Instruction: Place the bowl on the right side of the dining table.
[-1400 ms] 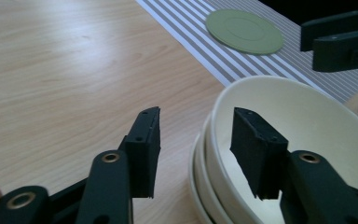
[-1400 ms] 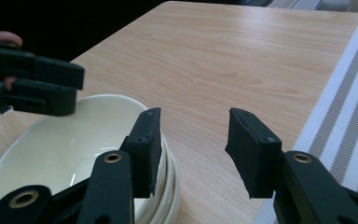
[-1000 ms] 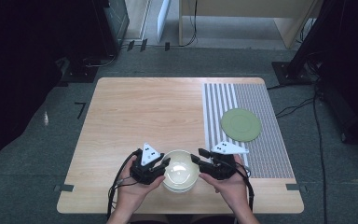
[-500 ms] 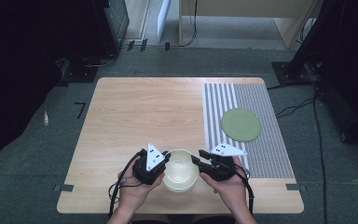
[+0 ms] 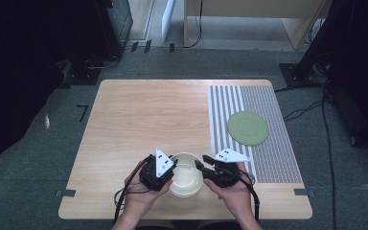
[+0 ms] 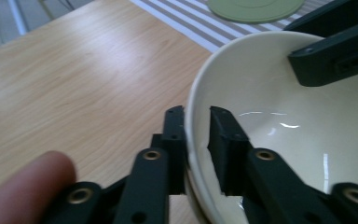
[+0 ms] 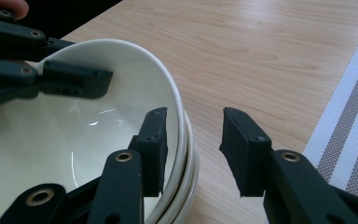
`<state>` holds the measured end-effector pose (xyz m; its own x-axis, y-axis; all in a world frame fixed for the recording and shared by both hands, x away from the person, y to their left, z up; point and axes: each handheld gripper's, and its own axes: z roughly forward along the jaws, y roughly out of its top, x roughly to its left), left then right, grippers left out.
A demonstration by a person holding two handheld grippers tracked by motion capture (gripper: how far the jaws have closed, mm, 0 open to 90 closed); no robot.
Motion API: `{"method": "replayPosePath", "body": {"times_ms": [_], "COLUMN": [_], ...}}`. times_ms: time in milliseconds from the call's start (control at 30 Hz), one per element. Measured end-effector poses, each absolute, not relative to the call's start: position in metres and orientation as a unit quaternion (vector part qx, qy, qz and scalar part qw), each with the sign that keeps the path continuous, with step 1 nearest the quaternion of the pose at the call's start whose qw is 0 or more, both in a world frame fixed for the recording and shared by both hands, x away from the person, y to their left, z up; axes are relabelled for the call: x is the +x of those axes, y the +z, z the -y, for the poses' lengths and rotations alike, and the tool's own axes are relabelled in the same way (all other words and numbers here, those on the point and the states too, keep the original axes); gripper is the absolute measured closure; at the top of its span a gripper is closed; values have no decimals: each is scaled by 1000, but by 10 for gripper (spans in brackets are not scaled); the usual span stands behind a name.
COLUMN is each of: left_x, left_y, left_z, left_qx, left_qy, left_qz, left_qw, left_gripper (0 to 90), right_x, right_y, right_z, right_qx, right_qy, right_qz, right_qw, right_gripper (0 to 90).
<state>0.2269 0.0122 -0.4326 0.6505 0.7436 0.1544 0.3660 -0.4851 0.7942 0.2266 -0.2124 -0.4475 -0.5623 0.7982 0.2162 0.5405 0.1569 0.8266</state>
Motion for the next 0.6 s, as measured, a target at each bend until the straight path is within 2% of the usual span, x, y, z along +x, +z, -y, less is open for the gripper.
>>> {"method": "replayPosePath", "body": {"times_ms": [33, 200, 333, 600], "left_x": [228, 227, 218, 211], "left_y": [-432, -433, -429, -422], "left_z": [-14, -18, -15, -23], "left_qx": [825, 818, 808, 779], "left_qy": [243, 236, 281, 312], "left_qz": [-337, -328, -304, -297], "left_qw": [384, 410, 418, 456], "left_gripper": [821, 833, 838, 838], "right_x": [227, 227, 226, 221], "right_y": [-448, -450, -451, -448], "right_z": [212, 209, 209, 207], "right_qx": [446, 443, 441, 436], "right_qy": [471, 470, 472, 503], "right_qz": [-749, -751, -751, -731], "right_qw": [137, 136, 139, 149], "right_gripper": [612, 609, 608, 640]}}
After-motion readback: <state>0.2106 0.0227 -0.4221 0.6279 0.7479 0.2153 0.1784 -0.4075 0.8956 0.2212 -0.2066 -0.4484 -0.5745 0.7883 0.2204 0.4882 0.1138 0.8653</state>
